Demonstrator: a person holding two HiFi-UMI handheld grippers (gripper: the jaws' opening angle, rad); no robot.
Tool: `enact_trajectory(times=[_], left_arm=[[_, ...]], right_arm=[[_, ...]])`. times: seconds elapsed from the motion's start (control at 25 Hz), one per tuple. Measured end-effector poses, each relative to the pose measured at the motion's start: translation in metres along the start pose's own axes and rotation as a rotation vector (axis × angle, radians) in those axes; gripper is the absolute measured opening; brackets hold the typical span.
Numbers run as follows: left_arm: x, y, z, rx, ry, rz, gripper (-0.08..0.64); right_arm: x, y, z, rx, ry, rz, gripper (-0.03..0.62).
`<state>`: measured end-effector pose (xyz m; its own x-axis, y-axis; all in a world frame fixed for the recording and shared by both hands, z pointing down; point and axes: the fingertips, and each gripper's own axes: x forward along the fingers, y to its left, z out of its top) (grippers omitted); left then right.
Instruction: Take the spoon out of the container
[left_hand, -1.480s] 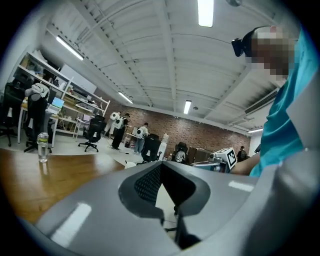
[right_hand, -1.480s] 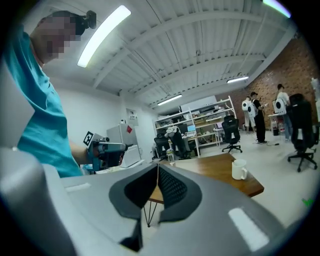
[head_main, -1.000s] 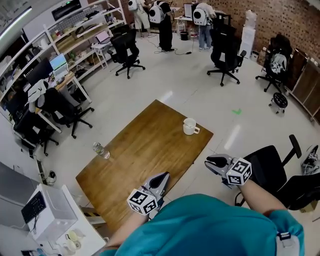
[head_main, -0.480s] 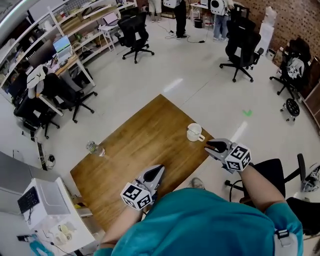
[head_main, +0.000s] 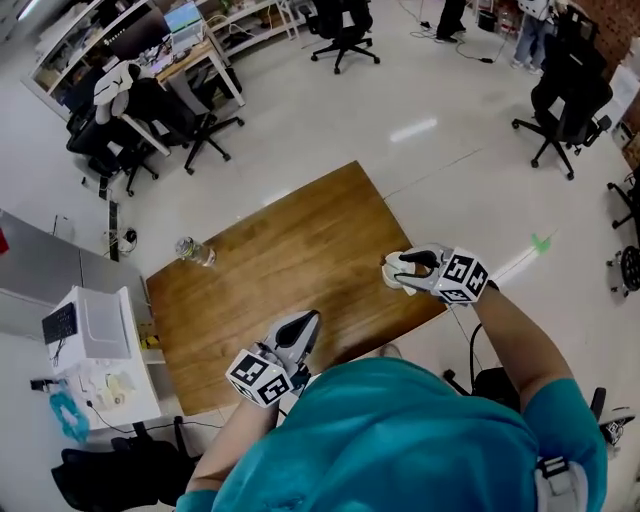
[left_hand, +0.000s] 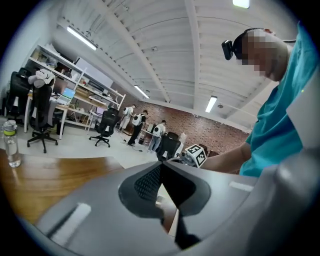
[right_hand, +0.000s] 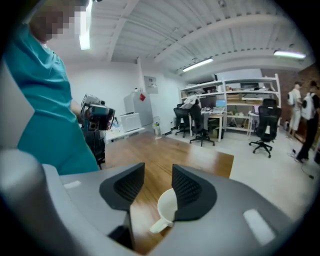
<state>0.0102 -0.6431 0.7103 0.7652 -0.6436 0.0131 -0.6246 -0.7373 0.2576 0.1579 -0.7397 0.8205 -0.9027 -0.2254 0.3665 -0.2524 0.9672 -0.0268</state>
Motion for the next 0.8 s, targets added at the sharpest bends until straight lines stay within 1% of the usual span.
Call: enact_trajectory(times=[0.12, 0.24, 0.32, 0.4, 0.52, 0.64, 0.8], left_arm=[[0.040, 0.004, 0.001, -0.018, 0.015, 0.047, 0.003], [0.068, 0.010, 0.016, -0.032, 0.026, 0.075, 0.003], [0.081, 0.013, 0.032, -0.040, 0.034, 0.089, 0.003], [0.090, 0.018, 0.046, -0.047, 0.039, 0.102, 0.003], [0.105, 0.029, 0.057, -0.056, 0.055, 0.117, 0.003], [0.124, 0.033, 0.059, -0.046, 0.075, 0.119, 0.003], [0.125, 0.041, 0.057, -0.031, 0.089, 0.127, 0.003]], right_arm=[[0.001, -0.048, -0.031, -0.081, 0.113, 0.090, 0.192], [0.002, -0.088, -0.045, -0.145, 0.225, 0.157, 0.220], [0.001, -0.102, -0.050, -0.184, 0.302, 0.223, 0.241], [0.004, -0.109, -0.050, -0.207, 0.354, 0.290, 0.244], [0.013, -0.126, -0.048, -0.188, 0.370, 0.350, 0.242], [0.011, -0.145, -0.054, -0.122, 0.349, 0.379, 0.239], [0.016, -0.149, -0.066, -0.043, 0.322, 0.418, 0.215]])
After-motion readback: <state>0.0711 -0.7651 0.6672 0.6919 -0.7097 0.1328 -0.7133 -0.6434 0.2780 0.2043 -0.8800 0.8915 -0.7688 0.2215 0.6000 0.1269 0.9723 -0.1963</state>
